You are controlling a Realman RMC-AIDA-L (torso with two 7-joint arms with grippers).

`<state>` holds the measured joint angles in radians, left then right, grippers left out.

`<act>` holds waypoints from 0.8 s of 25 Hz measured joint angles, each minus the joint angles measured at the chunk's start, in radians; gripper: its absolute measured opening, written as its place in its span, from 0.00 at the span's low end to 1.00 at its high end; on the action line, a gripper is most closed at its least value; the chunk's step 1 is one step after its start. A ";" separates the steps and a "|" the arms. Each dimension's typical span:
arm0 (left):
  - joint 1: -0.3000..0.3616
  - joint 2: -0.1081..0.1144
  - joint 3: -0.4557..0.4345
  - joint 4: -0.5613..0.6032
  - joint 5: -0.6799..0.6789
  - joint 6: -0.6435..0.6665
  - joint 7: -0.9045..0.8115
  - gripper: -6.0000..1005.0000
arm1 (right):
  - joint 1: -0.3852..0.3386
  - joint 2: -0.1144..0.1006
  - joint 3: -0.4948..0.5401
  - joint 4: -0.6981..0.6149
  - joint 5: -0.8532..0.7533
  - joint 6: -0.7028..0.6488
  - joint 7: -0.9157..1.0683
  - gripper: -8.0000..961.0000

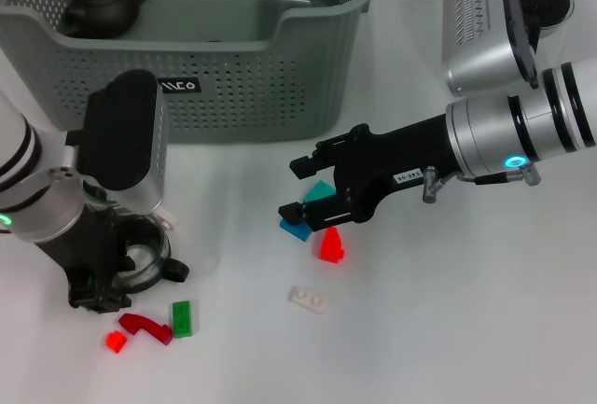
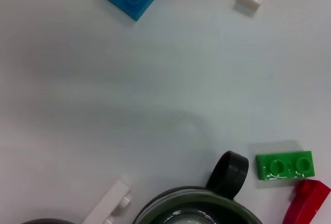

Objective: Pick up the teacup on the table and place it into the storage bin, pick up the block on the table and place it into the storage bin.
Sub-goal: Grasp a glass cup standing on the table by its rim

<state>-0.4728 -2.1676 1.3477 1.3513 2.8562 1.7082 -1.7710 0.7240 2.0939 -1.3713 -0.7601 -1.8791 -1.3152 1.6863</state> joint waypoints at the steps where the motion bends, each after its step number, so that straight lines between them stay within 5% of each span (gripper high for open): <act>1: 0.000 0.000 0.000 -0.001 0.000 0.000 0.000 0.42 | 0.000 0.000 0.000 0.001 0.000 0.000 0.000 0.71; 17: 0.011 0.000 -0.004 -0.005 0.000 -0.038 0.008 0.37 | 0.000 0.000 0.000 0.002 0.000 0.001 0.000 0.71; 20: 0.011 0.000 -0.005 -0.003 0.000 -0.038 0.013 0.21 | 0.000 0.000 0.001 0.002 0.001 0.001 0.000 0.71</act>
<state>-0.4621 -2.1675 1.3428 1.3485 2.8562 1.6705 -1.7578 0.7240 2.0939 -1.3704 -0.7577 -1.8785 -1.3146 1.6858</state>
